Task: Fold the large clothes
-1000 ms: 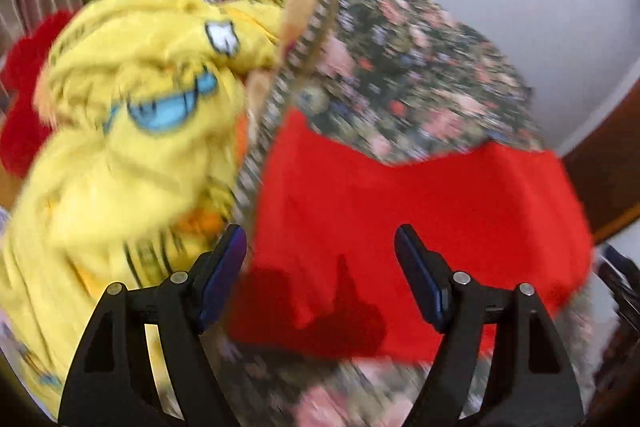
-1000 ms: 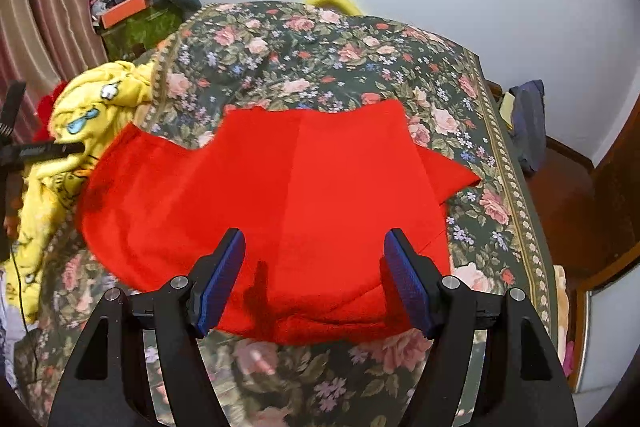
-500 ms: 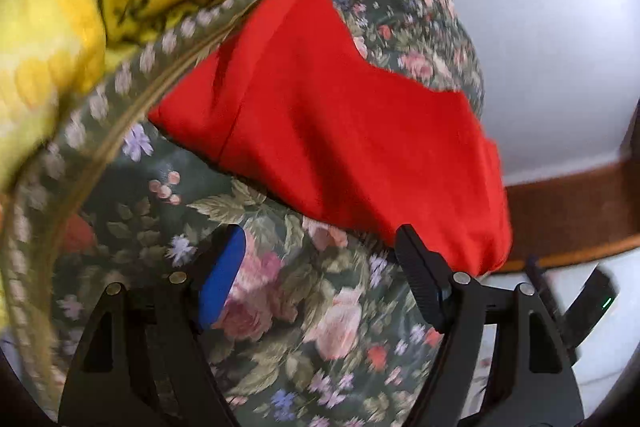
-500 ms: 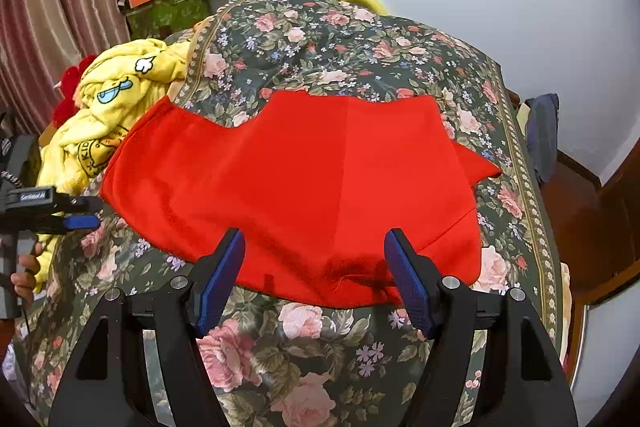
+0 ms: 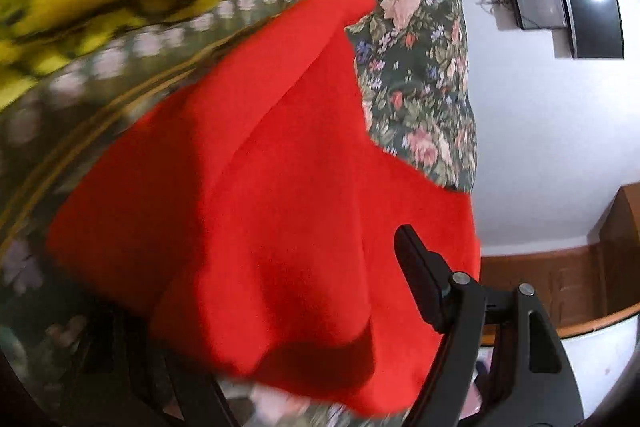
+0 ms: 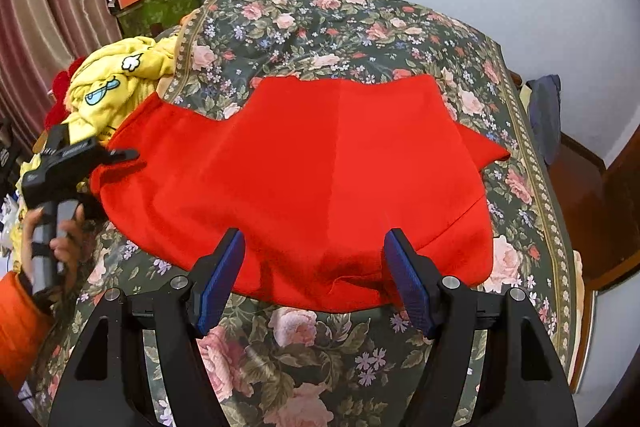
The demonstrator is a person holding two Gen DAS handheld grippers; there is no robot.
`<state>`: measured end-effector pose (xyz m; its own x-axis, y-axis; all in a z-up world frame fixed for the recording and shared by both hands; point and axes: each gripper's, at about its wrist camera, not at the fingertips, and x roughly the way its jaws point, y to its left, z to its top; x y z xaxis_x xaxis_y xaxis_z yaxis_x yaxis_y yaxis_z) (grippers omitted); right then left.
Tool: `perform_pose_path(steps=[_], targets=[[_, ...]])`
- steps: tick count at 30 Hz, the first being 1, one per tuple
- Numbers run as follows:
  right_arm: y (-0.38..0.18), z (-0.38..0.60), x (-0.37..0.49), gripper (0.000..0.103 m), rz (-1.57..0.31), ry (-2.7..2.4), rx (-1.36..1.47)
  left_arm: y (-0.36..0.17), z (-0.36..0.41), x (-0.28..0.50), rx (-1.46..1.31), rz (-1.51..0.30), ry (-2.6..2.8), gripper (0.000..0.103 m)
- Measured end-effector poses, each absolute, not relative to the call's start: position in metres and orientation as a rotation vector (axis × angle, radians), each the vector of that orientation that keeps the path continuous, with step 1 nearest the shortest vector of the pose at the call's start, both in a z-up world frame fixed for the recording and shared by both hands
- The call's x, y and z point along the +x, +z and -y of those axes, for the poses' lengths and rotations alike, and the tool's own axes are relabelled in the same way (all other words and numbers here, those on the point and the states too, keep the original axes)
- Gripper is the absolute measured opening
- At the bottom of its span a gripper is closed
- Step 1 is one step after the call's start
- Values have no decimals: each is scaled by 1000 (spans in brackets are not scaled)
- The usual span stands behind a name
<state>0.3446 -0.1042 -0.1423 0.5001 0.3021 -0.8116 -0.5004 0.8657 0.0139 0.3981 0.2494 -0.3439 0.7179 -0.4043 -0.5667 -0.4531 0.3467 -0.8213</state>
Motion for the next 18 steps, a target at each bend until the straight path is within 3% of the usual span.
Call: perform_pose_path(steps=[2, 3, 4, 7, 12, 18], targets=[[-142, 104, 345, 69, -935, 489, -232, -344, -250, 409, -1249, -831, 96, 57], [-141, 104, 345, 69, -936, 489, -228, -346, -251, 414, -1233, -851, 131, 33], [-139, 104, 345, 69, -937, 489, -222, -348, -252, 417, -1222, -875, 153, 20], [-132, 100, 345, 69, -939, 497, -216, -341, -254, 417, -1219, -878, 171, 10], [-122, 81, 346, 69, -927, 518, -242, -260, -245, 396, -950, -768, 166, 4], [-121, 34, 344, 69, -946, 602, -236, -174, -246, 341, -816, -582, 132, 3]])
